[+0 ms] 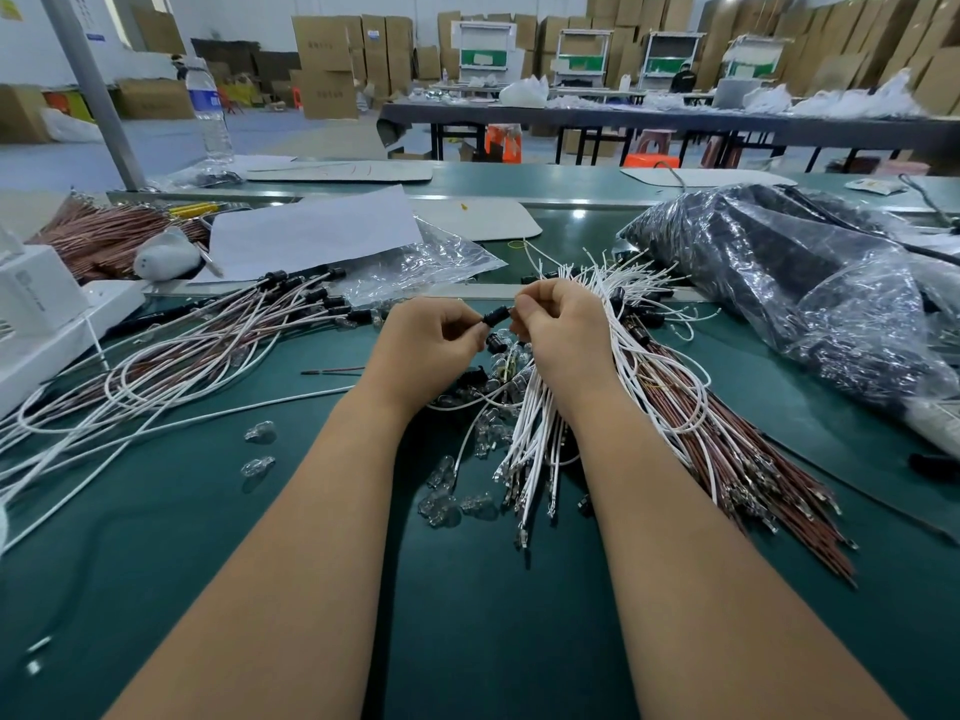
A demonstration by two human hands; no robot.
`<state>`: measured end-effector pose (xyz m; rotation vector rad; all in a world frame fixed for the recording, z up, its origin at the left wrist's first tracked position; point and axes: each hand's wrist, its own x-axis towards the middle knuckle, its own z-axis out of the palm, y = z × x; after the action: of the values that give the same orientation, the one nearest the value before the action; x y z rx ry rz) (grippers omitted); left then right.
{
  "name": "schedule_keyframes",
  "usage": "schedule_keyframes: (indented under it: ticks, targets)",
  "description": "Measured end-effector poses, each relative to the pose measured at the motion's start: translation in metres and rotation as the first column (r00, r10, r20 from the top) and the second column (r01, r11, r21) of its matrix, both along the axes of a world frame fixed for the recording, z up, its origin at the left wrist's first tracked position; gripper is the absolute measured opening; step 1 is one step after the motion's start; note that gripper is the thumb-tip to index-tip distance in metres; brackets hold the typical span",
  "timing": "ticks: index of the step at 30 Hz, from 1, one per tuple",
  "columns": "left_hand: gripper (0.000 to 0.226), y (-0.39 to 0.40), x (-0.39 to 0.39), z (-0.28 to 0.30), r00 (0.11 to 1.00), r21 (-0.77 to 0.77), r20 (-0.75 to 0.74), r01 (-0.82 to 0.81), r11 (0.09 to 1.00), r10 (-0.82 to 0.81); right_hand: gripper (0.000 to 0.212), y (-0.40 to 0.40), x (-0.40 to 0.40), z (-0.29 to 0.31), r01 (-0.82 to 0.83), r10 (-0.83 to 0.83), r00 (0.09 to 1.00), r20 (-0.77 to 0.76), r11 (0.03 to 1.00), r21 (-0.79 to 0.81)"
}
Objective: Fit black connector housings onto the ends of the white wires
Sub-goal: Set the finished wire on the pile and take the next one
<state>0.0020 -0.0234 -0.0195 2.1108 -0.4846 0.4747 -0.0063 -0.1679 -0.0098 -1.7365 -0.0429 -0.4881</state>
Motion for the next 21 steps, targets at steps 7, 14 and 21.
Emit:
schedule_keyframes:
  ticks: [7, 14, 21]
  targets:
    - [0.015, -0.0013, -0.0013, 0.0016, 0.999, -0.095, -0.047, -0.017, 0.995, 0.013, 0.02, -0.0004, -0.0014, 0.0003, -0.002, 0.001, 1.0, 0.014, 1.0, 0.027]
    - [0.014, -0.0008, -0.0005, 0.0017, 1.0, -0.111, -0.012, -0.026, 0.993, 0.025, 0.016, 0.0033, -0.0023, 0.001, 0.01, -0.009, 1.0, 0.008, 0.999, -0.038]
    - [0.014, -0.0006, -0.0008, 0.0024, 0.999, -0.139, -0.001, -0.041, 0.989, 0.041, 0.018, 0.0088, -0.0059, -0.0013, 0.112, -0.088, 0.991, 0.105, 0.959, -0.26]
